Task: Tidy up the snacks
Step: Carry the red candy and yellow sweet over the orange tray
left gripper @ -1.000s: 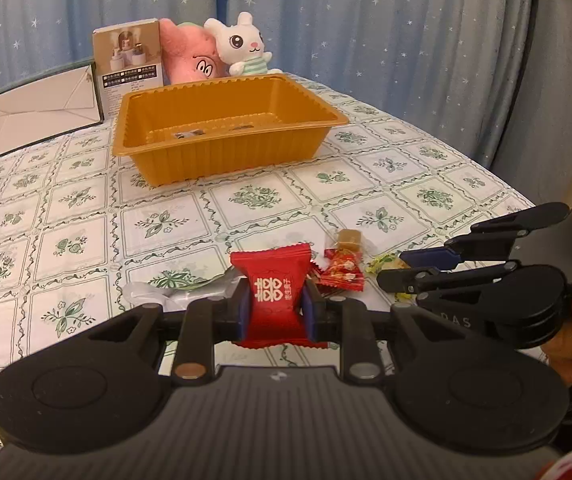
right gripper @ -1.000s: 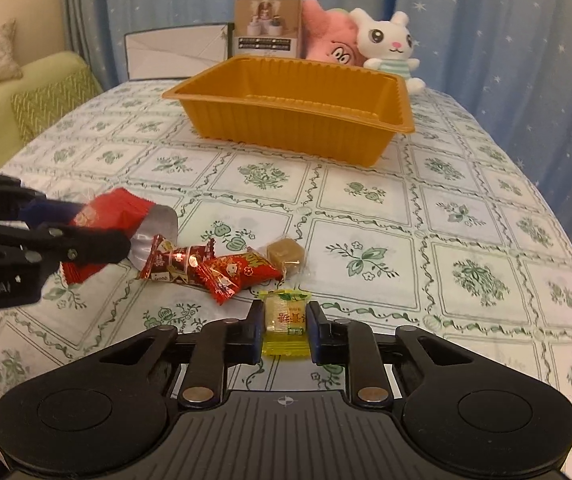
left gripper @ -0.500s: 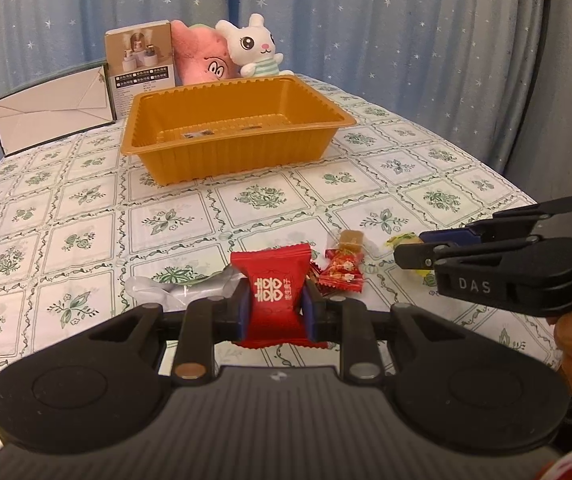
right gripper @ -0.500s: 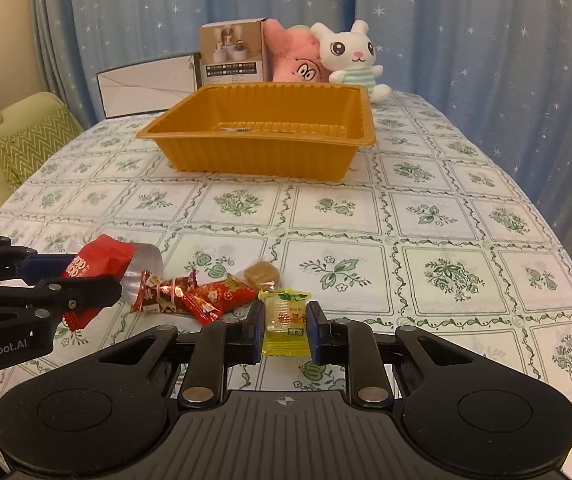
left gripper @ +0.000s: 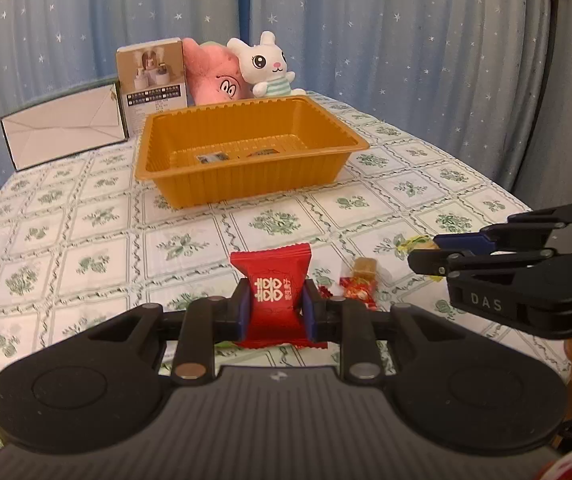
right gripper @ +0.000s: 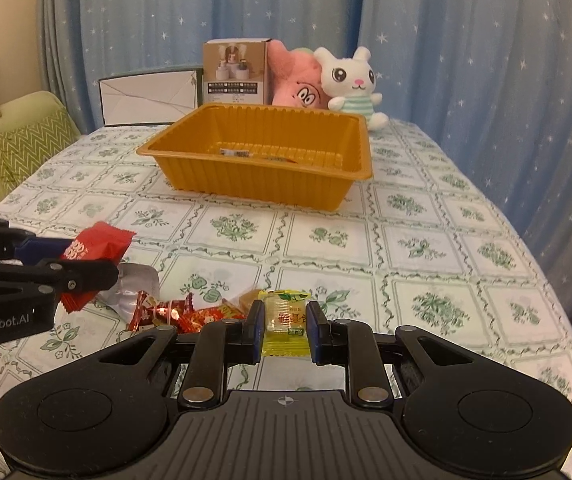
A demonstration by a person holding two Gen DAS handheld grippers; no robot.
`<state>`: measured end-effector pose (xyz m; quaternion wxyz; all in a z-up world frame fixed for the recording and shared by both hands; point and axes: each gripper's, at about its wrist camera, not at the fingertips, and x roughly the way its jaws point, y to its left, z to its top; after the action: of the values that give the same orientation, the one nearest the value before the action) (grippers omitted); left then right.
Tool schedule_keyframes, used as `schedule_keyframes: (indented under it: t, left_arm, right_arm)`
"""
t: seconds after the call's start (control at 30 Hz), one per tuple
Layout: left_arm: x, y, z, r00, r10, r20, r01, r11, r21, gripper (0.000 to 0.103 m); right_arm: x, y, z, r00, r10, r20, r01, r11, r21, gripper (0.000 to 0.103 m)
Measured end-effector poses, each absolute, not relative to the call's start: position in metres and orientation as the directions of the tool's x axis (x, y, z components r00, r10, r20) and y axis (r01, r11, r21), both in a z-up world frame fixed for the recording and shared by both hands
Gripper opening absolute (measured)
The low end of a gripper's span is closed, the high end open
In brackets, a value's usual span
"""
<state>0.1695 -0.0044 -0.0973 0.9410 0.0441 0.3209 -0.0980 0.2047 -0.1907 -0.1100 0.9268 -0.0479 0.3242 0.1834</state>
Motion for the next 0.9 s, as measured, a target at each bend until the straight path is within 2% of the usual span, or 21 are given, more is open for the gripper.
schedule_keyframes:
  t: [0.2, 0.9]
  left_arm:
    - [0.177, -0.007, -0.089, 0.79, -0.162, -0.591, 0.219, 0.975, 0.026, 0.023]
    - [0.244, 0.013, -0.055, 0.834, -0.152, -0.531, 0.18, 0.984, 0.0, 0.023]
  right_arm:
    - [0.207, -0.188, -0.104, 0.738, 0.312, -0.598, -0.377, 0.926, 0.018, 0.022]
    - [0.273, -0.191, -0.054, 0.774, 0.358, -0.523, -0.346, 0.93, 0.126, 0.022]
